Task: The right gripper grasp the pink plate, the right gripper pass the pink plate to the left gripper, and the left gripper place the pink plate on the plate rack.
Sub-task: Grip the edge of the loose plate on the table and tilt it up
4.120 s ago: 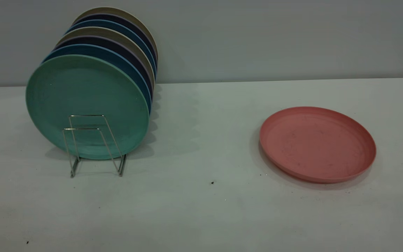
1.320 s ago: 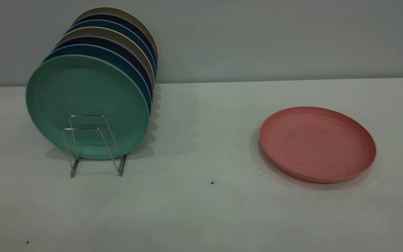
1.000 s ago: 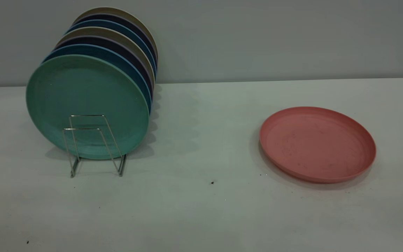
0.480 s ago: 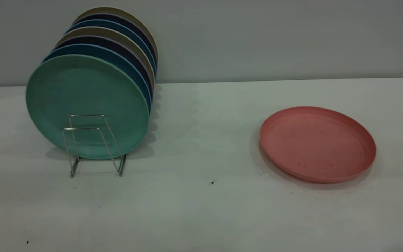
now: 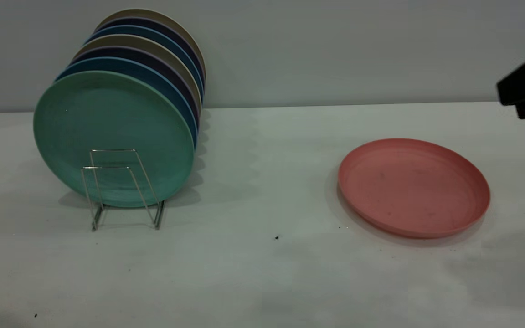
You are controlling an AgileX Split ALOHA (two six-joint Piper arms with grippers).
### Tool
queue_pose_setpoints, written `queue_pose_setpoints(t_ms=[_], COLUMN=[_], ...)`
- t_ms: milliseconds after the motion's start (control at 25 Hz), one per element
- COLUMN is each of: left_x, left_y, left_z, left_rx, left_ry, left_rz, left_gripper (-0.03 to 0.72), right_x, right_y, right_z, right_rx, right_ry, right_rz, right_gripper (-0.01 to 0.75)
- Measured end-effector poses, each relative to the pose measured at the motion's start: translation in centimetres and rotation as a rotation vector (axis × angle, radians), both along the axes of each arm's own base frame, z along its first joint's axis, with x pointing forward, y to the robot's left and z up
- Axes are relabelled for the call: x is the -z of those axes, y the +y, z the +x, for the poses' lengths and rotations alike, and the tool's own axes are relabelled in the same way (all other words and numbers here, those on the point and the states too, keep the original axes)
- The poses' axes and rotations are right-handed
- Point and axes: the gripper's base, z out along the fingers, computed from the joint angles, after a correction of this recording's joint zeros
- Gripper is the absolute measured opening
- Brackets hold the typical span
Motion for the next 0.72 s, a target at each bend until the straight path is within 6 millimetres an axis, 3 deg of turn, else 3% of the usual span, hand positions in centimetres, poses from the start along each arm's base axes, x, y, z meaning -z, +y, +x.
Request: queue_pose_setpoints(t_ms=[160,520,720], left_x=[0.0,0.0,0.0], left_y=[0.0,-0.2,-0.3], left_z=[0.1,-0.3,-0.4], left_rx=[0.002,0.032,0.041], left_ry=[-0.011,0.016,0.022], left_rz=[0.004,-0.012,-0.015], left_gripper=[0.501,0.501,0.501], right_x=[3.5,12.1,14.8], right_y=[-2.7,-5.3,-6.1], right_z=[2.7,8.0,9.9], right_rx=[0.072,0.130,0.155], right_ry=[0.091,0.196,0.207], right_rz=[0.027,-0.057,-0.085], right_gripper=[0.312,0.312,0.312])
